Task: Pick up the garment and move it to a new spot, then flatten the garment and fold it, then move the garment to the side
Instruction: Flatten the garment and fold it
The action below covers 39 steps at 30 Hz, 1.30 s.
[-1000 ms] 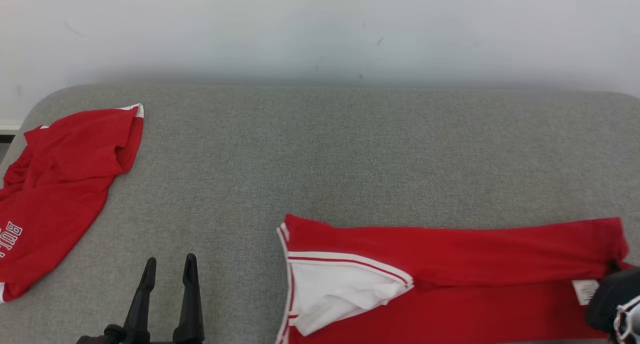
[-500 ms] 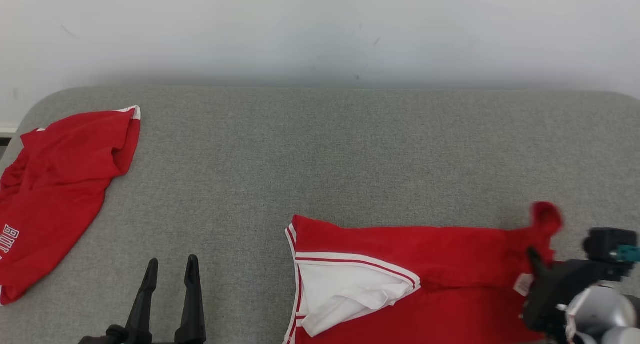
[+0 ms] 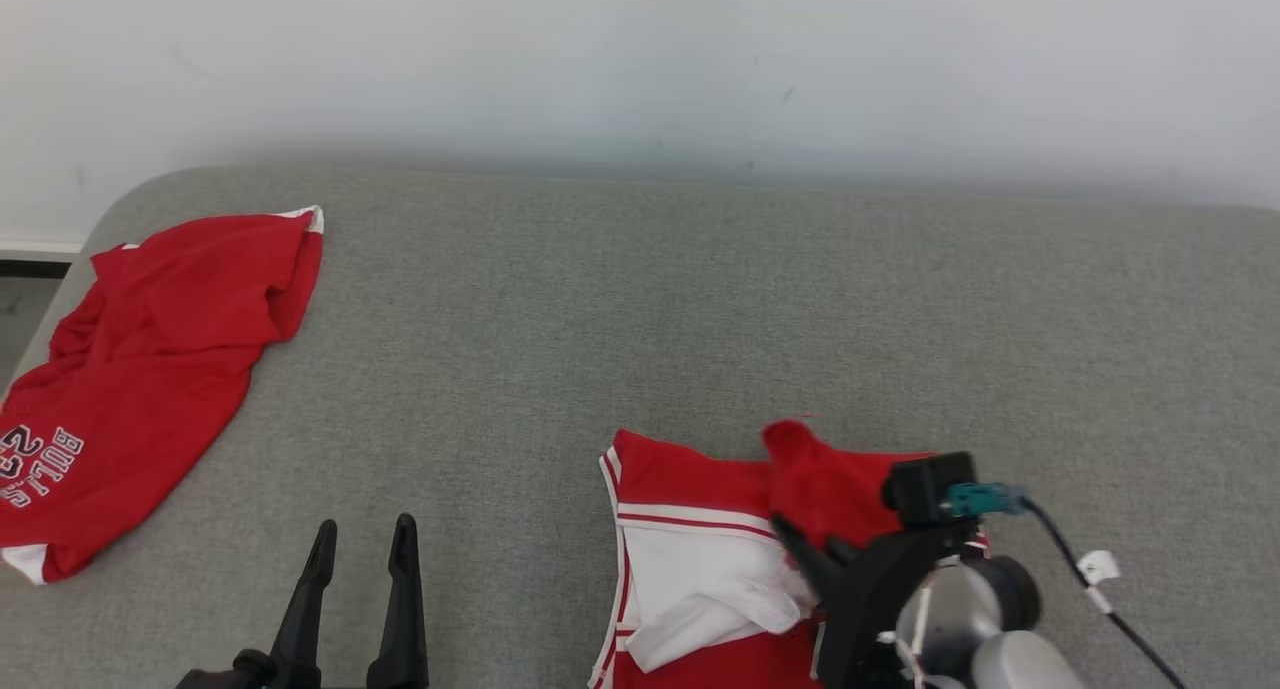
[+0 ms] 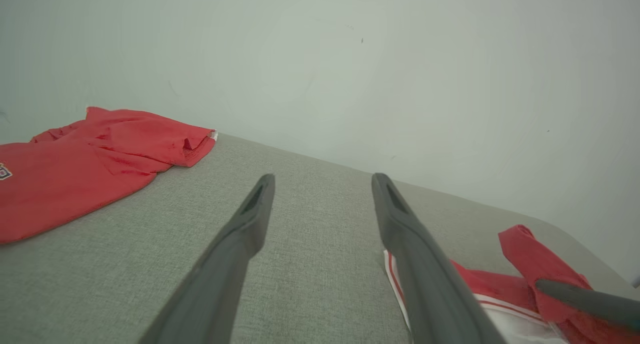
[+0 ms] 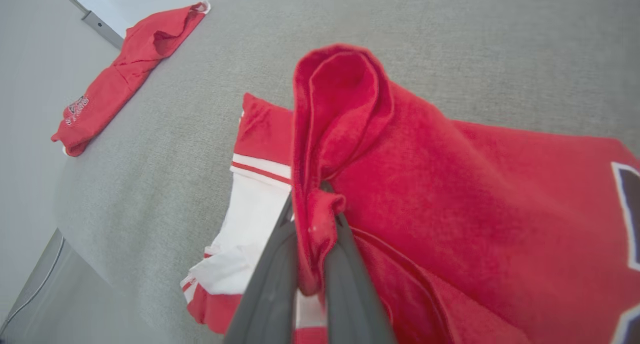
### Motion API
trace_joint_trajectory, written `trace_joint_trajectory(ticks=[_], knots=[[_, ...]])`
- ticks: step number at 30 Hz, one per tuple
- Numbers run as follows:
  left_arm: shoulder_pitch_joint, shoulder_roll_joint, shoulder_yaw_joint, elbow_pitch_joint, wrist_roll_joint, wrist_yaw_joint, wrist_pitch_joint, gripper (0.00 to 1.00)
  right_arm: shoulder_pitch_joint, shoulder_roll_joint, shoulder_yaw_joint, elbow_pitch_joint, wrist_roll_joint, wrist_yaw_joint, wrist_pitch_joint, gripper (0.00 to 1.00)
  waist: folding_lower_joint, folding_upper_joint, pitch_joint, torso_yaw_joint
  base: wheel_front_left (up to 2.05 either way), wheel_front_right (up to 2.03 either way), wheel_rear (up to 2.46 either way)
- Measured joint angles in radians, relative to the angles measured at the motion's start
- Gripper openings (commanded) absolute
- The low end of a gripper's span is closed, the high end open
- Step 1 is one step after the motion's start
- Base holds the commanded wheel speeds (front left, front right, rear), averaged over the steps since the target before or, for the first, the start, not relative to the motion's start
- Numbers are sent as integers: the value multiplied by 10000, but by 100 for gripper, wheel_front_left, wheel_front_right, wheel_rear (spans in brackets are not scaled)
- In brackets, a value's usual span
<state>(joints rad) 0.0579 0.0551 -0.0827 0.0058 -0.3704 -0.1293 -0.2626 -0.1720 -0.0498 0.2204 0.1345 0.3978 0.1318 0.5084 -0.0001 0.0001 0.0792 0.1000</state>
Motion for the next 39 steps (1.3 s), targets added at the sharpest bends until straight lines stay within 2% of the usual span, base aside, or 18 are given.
trace_joint_trajectory(ticks=[5, 10, 22, 23, 24, 25, 33, 37, 39], knots=[[-7, 50, -96, 71, -31, 0, 0, 100, -416, 6, 1151, 612, 414, 0, -284, 0, 0, 0, -78, 232, 0, 0, 0], [-7, 90, -173, 127, -81, 0, 0, 100, -700, 8, 1789, 1231, 688, 0, -512, 0, 0, 0, -148, 473, 0, 0, 0], [3, 130, -203, 153, -100, 0, 0, 100, -1411, 0, 2079, 2566, 880, 0, -1166, 0, 0, 0, -183, 780, 0, 0, 0], [3, 130, -209, 161, -100, 0, 0, 100, -1442, 0, 2128, 2648, 980, 0, -1229, 22, 0, 0, -178, 788, 0, 0, 0], [3, 130, -219, 169, -100, 0, 0, 100, -1479, -2, 2199, 2700, 1085, 0, -1304, 87, 0, 0, -169, 796, 0, 0, 0], [1, 130, -224, 174, -102, 0, 0, 100, -1533, -4, 2276, 2731, 1241, 0, -1365, 100, 0, 0, -160, 803, 0, 0, 0], [-8, 123, -140, 196, -121, 0, 0, 100, -2127, 6, 2366, 2437, 2548, 0, -2491, 100, 0, 0, -127, 742, 0, 0, 0], [-6, 119, -82, 173, -119, 0, 0, 100, -2372, 8, 1680, 2324, 2029, 0, -2750, 100, 0, 0, -150, 679, 0, 0, 0], [-4, 113, -67, 144, -109, 0, 0, 100, -2272, 6, 842, 2173, 1066, 0, -2612, 100, 0, 0, -159, 629, 0, 0, 0]])
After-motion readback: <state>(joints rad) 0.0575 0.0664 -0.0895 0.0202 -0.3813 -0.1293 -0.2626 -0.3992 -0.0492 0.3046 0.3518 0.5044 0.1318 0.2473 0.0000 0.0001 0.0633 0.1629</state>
